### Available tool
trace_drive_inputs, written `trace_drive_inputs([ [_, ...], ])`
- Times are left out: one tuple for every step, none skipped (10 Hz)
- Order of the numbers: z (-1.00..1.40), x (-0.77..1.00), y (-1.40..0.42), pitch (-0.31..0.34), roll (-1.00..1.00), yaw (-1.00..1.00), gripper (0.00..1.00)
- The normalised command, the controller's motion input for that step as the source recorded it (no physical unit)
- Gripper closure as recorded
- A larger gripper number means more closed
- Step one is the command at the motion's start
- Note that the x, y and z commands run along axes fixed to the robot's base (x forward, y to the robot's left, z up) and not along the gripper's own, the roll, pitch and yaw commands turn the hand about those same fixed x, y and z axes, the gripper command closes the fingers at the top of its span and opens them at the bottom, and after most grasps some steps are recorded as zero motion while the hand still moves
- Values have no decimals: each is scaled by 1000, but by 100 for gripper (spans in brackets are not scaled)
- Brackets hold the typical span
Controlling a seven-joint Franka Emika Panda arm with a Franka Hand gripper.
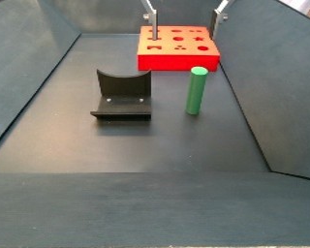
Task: Pick up the round object. Move up. Move to above the board. Insert the round object.
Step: Pick up the round object.
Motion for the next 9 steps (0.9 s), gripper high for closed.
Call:
trace_drive_inputs([
  [-509,-363,-11,-240,0,-43,0],
  [-877,-23,0,-140,0,0,0],
  [-934,-97,0,-170,0,0,0],
  [-809,-114,-43,-163,0,0,0],
  [-683,46,-109,-81,0,0,0],
  [-691,0,-169,-90,6,0,0],
  [-686,-40,-277,-97,21,0,0],
  [-609,-14,-271,-84,33,0,0],
  [-537,-17,-203,-67,40,0,0],
])
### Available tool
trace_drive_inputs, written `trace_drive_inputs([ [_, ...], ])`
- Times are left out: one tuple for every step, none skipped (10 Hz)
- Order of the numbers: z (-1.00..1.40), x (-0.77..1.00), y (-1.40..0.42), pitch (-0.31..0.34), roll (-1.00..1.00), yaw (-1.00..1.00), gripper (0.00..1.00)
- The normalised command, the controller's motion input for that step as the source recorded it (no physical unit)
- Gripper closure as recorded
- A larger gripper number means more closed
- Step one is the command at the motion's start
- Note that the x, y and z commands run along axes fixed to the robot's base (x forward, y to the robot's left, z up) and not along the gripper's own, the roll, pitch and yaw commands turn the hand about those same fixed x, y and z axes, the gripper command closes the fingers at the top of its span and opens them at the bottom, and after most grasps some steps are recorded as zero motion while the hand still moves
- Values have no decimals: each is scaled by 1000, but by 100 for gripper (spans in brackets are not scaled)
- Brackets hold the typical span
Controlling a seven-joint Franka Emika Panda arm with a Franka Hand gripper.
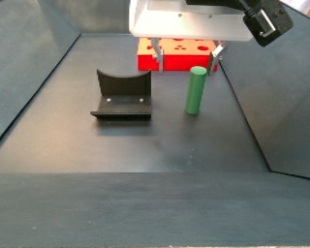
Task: Pick up the round object. Move up. Move to above the board. Insert the round object.
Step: Pick up the round object.
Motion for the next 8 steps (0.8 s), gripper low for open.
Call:
trace_drive_inputs([
  [-97,-23,-54,-79,0,0,0],
  [17,-163,-74,0,77,-3,0],
  [623,-169,0,0,243,-40,0],
  [649,-351,-86,-4,319,0,0],
  [360,-297,-57,0,260,0,0],
  [-97,-66,-51,0,183,0,0],
  [-774,-120,-40,-23,60,0,0],
  [-694,0,0,-30,0,0,0],
])
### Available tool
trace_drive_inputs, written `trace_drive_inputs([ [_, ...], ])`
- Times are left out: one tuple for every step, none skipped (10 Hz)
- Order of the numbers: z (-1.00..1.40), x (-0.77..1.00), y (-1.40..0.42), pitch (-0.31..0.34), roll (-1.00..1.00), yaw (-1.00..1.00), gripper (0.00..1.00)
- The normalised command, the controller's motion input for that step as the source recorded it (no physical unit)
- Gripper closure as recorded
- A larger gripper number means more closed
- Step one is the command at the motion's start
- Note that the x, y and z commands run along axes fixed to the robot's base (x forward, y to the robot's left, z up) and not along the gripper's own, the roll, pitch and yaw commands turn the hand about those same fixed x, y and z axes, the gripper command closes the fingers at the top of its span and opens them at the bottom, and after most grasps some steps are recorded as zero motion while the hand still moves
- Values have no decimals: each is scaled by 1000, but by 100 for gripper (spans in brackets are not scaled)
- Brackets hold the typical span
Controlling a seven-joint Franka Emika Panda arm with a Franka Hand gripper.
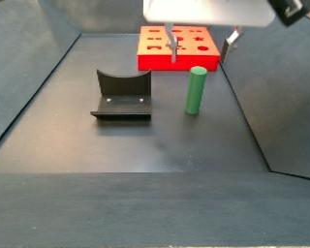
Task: Pick up the round object. Move up. Move to above the board. Insert the round object.
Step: Pick up the round object.
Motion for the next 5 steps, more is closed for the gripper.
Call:
trace_drive_inputs([
  [-526,-20,0,-67,-4,0,0],
  [-357,-3,0,-71,-4,0,0],
  [-297,0,0,-60,-1,0,0],
  [-246,-23,0,-66,-7,0,0],
  [0,0,0,-11,0,0,0],
])
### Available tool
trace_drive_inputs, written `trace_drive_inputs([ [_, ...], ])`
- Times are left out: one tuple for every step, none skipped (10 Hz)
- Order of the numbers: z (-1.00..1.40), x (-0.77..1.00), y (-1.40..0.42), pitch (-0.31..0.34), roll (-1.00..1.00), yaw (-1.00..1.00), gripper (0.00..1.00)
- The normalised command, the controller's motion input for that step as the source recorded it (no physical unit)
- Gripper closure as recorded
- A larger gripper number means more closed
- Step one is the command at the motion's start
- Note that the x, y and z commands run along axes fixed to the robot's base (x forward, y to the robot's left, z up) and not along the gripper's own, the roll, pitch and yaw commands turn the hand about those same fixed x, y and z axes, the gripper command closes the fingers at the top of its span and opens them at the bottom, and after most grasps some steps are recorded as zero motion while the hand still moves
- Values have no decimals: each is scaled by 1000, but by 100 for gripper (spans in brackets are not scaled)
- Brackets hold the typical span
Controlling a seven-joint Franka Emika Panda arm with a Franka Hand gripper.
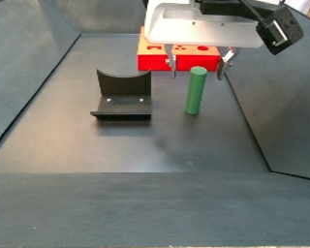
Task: Pick up the round object. Move up. Move to above the board. Insert the round object.
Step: Pick up the round object.
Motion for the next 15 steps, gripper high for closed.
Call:
trace_drive_inputs([
  [0,-23,-29,0,0,0,0],
  [0,-20,0,0,0,0,0],
  [-29,-83,-111,3,47,0,0],
  [-177,-69,-174,0,44,0,0],
  [-146,-51,-137,0,19,0,0],
  [0,-9,0,0,0,0,100],
  [-31,9,-160,0,81,57,100],
  [0,0,0,0,0,0,100],
  [0,0,0,0,0,0,100],
  [0,0,0,0,0,0,100],
  [0,0,0,0,0,0,100],
  [0,0,0,0,0,0,100],
  [0,0,0,0,0,0,100],
  [0,0,0,0,0,0,100],
  [0,0,0,0,0,0,100],
])
